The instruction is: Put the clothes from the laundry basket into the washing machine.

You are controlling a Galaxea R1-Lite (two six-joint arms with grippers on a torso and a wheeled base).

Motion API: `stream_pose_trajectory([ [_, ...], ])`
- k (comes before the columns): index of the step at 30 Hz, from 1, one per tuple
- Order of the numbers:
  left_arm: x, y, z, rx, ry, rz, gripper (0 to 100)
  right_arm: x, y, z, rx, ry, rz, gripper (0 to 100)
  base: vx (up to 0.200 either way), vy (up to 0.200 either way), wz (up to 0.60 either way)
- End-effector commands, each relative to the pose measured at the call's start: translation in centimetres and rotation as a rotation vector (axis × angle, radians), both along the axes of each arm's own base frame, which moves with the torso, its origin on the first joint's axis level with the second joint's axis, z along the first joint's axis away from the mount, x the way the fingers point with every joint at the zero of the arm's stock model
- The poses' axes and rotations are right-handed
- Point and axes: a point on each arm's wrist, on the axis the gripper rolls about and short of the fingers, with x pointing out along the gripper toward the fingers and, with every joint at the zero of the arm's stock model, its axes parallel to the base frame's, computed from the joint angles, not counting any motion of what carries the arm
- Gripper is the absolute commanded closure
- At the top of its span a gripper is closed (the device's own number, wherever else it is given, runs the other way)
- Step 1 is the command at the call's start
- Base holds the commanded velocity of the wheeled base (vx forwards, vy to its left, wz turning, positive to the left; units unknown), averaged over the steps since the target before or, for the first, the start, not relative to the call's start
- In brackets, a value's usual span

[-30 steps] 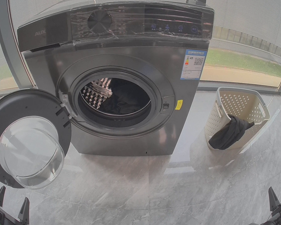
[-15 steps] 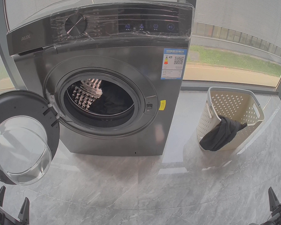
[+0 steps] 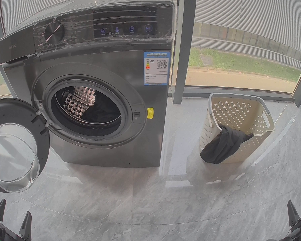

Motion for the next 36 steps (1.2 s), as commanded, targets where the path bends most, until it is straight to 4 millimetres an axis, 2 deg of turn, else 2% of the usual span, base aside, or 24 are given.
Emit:
stream_pose_trajectory([
  [1,0.03,0.00,-0.47,-0.001,0.005,-0.001,0,0.02,0.00,-0.52,0.000,0.002,0.000,0,0.000,0.000,0.00],
  [15,0.04,0.00,-0.46,-0.006,0.004,-0.001,0,0.02,0.00,-0.52,0.000,0.002,0.000,0,0.186,0.000,0.00],
  [26,0.04,0.00,-0.47,-0.012,0.006,0.001,0,0.02,0.00,-0.52,0.000,0.002,0.000,0,0.000,0.000,0.00],
  [36,0.04,0.00,-0.47,-0.009,0.006,0.001,0,0.02,0.00,-0.52,-0.002,0.002,0.000,0,0.000,-0.200,0.00],
])
